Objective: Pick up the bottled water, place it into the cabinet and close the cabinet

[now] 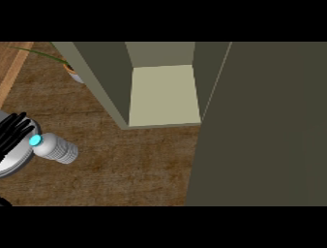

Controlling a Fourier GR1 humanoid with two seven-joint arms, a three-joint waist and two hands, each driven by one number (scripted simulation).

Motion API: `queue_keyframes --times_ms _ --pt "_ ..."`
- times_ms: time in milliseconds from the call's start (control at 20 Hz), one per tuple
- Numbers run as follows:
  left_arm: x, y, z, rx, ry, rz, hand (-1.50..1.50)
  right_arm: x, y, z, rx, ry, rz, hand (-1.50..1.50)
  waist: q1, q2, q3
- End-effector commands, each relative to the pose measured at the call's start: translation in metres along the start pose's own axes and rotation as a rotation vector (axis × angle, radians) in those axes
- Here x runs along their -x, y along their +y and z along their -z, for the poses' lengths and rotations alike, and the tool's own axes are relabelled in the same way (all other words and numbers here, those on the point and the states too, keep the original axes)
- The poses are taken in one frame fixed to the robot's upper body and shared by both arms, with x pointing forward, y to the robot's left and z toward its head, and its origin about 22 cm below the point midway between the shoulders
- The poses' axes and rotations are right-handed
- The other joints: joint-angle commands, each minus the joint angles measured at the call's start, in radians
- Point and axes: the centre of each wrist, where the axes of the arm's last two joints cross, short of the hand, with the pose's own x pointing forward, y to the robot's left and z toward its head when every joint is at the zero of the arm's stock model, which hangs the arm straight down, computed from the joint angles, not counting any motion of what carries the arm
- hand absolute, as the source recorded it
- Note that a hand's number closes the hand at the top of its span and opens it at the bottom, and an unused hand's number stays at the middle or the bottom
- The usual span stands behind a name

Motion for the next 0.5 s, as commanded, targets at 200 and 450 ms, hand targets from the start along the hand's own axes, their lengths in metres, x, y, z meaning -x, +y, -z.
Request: queue_keyframes --times_ms 200,450 --pt "0.069 -0.012 0.028 -0.039 0.080 -0.118 -1.50 -0.013 0.001 -0.004 0.020 -0.033 -0.053 -1.50 -0.003 0.014 -0.023" --pt "0.093 -0.013 0.032 -0.071 0.038 -0.125 -1.50 -0.012 0.003 -0.008 0.052 -0.017 -0.054 -1.50 0.004 0.012 -0.022"
